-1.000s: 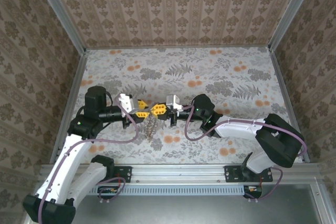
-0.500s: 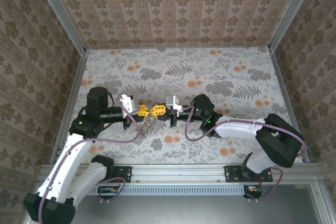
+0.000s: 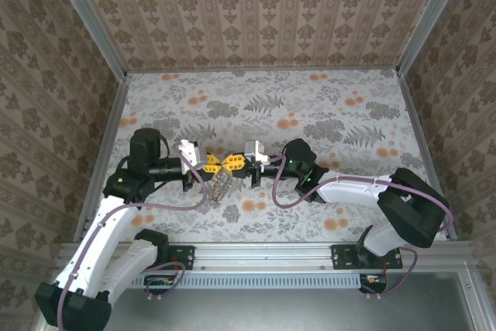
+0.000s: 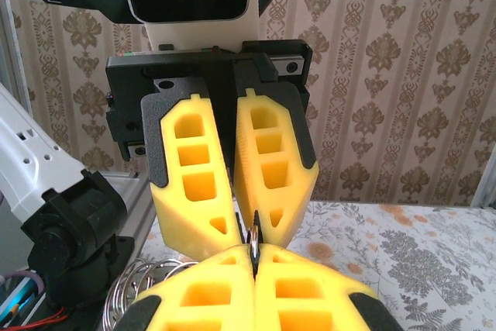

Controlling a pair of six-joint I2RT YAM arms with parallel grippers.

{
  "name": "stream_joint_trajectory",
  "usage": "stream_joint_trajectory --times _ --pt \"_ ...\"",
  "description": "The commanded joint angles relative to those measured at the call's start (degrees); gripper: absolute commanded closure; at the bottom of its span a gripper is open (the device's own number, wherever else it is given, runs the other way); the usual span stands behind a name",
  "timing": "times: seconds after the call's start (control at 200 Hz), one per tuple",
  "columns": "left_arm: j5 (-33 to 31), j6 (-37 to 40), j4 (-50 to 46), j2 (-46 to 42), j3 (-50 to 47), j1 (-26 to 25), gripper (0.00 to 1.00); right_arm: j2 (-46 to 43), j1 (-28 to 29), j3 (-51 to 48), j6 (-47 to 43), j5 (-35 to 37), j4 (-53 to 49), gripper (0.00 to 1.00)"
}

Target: Put the keys on the keyring

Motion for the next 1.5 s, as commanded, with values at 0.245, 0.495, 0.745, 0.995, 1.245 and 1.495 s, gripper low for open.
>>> stream_joint_trajectory --times 0.245,0.495,0.745,0.995,1.245,1.495 --pt "-1.32 5.62 -6.42 0.69 1.92 -0.79 1.00 -8.46 0.40 6.74 -17.90 -1.98 -26.72 0.81" --pt "-7.44 12.17 -15.79 2.81 6.72 -3.52 1.00 -9.53 0.78 17.17 -35.31 4.27 -60.00 0.69" --pt "-9.40 9.19 -12.77 4.57 6.95 -5.25 1.00 -6.25 1.61 21.38 -31.73 4.50 -63.08 0.67" --pt "-8.34 7.46 -10.86 4.58 6.12 -5.48 1.00 -4.34 1.89 20.86 -27.83 5.65 -61.56 0.71" --pt "-7.85 6.96 -10.11 4.96 5.77 -5.67 1.00 -3.00 2.45 20.90 -26.16 7.73 -59.88 0.79" --pt "-8.41 6.59 -10.56 4.80 5.18 -5.83 1.00 -4.56 2.42 18.87 -24.97 6.71 -56.59 1.00"
